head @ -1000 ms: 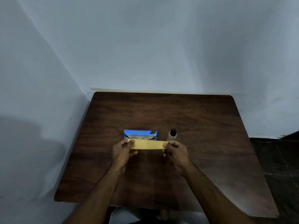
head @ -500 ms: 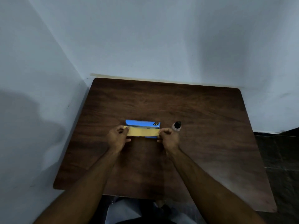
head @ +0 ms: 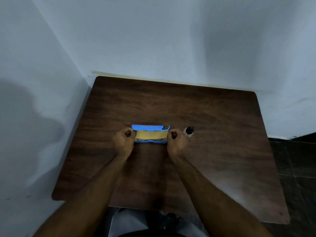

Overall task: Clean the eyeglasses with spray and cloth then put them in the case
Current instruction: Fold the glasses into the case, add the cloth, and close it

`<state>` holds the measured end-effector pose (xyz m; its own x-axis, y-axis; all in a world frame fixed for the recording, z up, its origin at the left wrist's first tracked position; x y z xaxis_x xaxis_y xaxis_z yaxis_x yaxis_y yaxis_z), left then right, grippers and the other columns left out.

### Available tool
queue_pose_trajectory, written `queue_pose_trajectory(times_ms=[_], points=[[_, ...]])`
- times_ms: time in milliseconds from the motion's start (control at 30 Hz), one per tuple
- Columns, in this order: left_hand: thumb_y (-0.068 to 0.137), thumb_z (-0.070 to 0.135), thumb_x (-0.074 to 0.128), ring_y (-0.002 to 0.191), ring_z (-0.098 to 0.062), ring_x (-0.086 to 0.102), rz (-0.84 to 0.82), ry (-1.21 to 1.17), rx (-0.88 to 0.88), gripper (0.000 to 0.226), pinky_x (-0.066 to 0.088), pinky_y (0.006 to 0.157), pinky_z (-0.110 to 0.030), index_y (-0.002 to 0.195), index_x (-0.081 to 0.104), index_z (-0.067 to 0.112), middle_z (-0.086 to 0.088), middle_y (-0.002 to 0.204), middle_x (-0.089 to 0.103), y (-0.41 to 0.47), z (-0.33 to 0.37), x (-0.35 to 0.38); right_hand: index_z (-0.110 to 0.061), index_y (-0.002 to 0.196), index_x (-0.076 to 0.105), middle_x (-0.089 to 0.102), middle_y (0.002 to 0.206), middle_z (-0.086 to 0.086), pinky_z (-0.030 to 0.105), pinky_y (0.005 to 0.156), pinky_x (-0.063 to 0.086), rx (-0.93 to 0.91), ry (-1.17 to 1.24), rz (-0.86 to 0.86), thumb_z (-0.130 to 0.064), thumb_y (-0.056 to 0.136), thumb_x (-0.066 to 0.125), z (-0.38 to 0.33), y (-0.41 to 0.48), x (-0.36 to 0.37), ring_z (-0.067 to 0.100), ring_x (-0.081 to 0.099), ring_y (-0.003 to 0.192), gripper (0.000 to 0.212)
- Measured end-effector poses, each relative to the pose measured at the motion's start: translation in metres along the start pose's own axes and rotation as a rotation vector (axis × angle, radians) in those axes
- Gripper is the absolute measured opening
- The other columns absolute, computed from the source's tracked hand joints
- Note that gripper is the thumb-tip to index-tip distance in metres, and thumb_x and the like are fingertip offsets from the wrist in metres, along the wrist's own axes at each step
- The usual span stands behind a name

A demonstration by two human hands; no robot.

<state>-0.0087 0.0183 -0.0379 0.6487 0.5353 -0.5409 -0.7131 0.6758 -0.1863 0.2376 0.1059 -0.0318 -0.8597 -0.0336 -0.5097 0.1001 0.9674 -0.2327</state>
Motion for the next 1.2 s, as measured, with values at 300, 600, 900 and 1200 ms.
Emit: queue_pose_trajectory(times_ms=[300, 600, 900, 1200], points=[[0.094, 0.025, 0.079, 0.096, -0.028, 0.069, -0.007, 0.190, 0.068, 0.018, 0.054, 0.083, -0.038, 0.104, 0.080, 0.010, -0.009, 0.107, 0.072, -0.001, 0.005, 0.000, -0.014, 0.102, 0.067, 0.071, 0.100, 0.002, 0.038, 0.080, 0.056, -0.112, -0.224, -0.055, -0.018, 0.099, 0.059, -0.007, -0.001, 0.007, 0.019, 0.067, 0.091, 0.008], [0.097, 0.029, 0.074, 0.094, -0.022, 0.062, -0.001, 0.329, 0.101, 0.020, 0.043, 0.077, -0.031, 0.109, 0.078, 0.013, -0.004, 0.110, 0.064, -0.006, 0.010, -0.001, -0.013, 0.103, 0.063, 0.062, 0.115, 0.004, 0.040, 0.082, 0.054, -0.190, -0.363, -0.062, -0.021, 0.101, 0.055, -0.015, -0.003, 0.010, 0.024, 0.063, 0.102, 0.011], [0.095, 0.026, 0.075, 0.082, -0.019, 0.059, 0.020, 0.343, 0.143, 0.020, 0.038, 0.068, -0.031, 0.082, 0.063, 0.018, 0.005, 0.095, 0.054, -0.006, 0.007, -0.006, -0.012, 0.109, 0.062, 0.060, 0.122, 0.007, 0.034, 0.078, 0.046, -0.194, -0.375, -0.084, -0.019, 0.103, 0.054, -0.015, -0.008, 0.017, 0.024, 0.062, 0.105, 0.013], [0.096, 0.031, 0.075, 0.080, -0.017, 0.058, 0.021, 0.362, 0.170, 0.027, 0.040, 0.067, -0.032, 0.080, 0.053, 0.025, 0.006, 0.094, 0.057, 0.003, 0.002, -0.006, -0.014, 0.117, 0.060, 0.059, 0.126, 0.005, 0.039, 0.075, 0.049, -0.205, -0.509, -0.096, -0.029, 0.106, 0.047, -0.019, -0.007, 0.023, 0.026, 0.062, 0.109, 0.022]])
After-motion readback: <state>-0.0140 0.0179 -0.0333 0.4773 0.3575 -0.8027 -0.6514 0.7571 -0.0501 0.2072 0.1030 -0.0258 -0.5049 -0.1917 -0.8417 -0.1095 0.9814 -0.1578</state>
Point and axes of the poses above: each hand's wrist, its own y-axis towards the middle knuckle, its own x-axis out of the palm, z = x × y, the point moved 7 cm from there along y, towards the middle knuckle
